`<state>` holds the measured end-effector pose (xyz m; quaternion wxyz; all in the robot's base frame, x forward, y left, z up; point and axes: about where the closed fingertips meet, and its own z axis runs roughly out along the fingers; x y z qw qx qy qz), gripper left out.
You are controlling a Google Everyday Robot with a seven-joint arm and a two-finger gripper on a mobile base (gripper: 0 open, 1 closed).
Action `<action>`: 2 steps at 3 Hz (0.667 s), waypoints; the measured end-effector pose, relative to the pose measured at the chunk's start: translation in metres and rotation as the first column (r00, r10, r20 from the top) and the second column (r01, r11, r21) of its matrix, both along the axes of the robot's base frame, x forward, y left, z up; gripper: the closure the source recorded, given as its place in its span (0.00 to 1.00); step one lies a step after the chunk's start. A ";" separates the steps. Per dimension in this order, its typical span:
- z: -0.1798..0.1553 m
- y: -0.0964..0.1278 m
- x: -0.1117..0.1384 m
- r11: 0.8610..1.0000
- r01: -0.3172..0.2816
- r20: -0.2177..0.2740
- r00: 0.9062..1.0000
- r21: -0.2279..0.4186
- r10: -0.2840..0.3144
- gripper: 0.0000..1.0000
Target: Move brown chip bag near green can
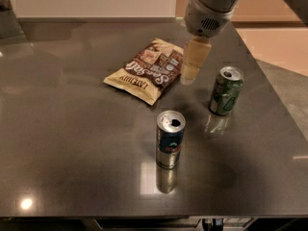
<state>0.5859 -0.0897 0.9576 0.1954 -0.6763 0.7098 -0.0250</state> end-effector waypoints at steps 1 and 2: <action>-0.019 0.014 0.041 1.000 0.015 -0.053 0.998 0.018 -0.014 0.00; -0.038 0.020 0.078 0.998 0.053 -0.092 0.995 0.031 -0.050 0.00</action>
Offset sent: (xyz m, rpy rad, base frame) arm 0.1210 0.0234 -0.0561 0.0459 0.1467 -0.0997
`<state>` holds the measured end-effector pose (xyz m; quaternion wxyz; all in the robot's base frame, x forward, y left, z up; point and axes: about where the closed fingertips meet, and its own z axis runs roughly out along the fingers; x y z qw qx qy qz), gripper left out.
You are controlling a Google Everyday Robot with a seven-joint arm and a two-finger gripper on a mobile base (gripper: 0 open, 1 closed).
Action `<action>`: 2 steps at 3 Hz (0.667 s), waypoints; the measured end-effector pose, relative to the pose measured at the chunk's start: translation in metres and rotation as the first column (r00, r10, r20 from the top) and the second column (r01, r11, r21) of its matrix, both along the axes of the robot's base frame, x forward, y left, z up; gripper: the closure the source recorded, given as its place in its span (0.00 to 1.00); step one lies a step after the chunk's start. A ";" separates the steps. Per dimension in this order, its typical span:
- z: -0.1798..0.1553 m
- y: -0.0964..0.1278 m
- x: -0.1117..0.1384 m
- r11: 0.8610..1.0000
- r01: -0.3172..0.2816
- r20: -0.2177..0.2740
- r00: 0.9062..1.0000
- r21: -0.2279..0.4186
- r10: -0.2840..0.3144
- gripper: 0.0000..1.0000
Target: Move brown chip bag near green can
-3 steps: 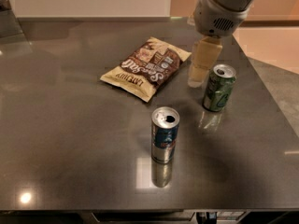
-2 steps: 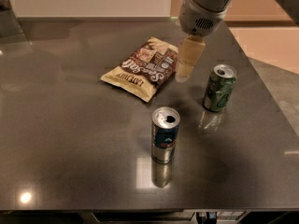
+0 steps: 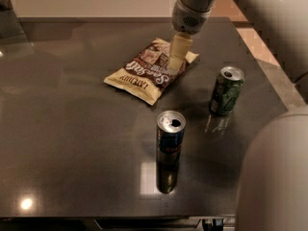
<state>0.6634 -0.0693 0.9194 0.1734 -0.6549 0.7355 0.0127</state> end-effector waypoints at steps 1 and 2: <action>-0.018 0.001 0.025 0.999 0.033 -0.028 0.999 0.001 -0.033 0.00; -0.033 0.004 0.033 0.999 0.043 -0.043 0.998 -0.004 -0.043 0.00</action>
Offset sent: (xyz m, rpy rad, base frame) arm 0.0332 0.0053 -0.0540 -0.0259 0.0893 -0.0495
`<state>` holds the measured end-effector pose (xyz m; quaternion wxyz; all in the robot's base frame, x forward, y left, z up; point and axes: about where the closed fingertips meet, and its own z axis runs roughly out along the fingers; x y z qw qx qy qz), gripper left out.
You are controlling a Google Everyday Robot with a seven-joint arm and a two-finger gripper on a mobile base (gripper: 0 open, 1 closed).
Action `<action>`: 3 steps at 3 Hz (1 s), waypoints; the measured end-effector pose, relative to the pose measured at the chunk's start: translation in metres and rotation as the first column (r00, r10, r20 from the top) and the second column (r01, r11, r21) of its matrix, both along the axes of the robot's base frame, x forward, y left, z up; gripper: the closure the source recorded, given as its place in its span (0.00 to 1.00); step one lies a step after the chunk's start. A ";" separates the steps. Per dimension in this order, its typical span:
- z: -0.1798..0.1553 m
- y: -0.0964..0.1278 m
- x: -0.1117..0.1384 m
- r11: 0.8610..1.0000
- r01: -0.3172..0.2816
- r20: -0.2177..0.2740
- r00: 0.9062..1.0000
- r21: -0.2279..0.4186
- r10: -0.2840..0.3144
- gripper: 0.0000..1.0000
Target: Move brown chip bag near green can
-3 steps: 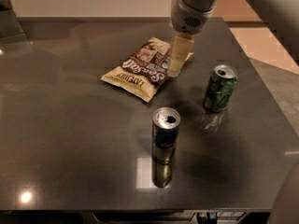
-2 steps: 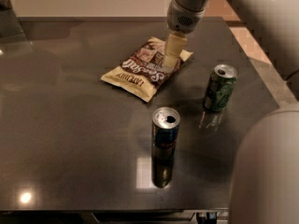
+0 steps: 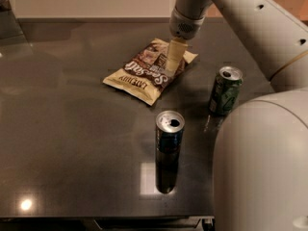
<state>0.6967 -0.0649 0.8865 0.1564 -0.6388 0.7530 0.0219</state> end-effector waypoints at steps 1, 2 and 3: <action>-0.021 0.006 -0.004 1.000 -0.014 -0.028 1.000 -0.014 0.014 0.00; -0.035 0.008 -0.006 0.999 -0.023 -0.038 0.999 -0.031 0.022 0.00; -0.043 0.010 -0.005 0.998 -0.034 -0.026 0.999 -0.053 0.032 0.00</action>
Offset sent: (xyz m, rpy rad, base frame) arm -0.0151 0.0067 -0.0481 -0.0590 0.0530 0.0298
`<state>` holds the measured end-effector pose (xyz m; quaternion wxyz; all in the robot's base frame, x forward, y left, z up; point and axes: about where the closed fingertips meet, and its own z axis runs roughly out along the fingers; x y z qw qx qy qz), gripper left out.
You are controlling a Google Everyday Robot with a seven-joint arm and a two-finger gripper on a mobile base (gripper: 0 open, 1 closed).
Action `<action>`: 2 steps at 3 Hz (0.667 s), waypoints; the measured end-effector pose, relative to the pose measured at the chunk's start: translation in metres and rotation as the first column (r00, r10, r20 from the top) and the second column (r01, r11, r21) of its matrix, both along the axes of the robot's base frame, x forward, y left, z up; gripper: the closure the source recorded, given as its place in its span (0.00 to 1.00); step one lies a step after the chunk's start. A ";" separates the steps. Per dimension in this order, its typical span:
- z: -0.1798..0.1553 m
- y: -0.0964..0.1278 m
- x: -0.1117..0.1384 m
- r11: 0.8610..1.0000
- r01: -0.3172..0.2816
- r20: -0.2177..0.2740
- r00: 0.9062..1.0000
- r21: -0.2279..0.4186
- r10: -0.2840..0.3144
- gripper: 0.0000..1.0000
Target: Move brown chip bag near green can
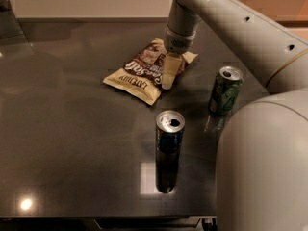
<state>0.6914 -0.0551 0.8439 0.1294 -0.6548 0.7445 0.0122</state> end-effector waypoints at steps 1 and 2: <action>-0.001 0.003 -0.001 1.000 -0.010 0.005 1.000 -0.020 0.010 0.18; -0.001 0.002 -0.003 0.999 -0.019 0.000 1.000 -0.031 0.019 0.42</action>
Offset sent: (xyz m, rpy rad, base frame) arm -0.0089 -0.0019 0.0063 -0.0462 0.0042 0.0273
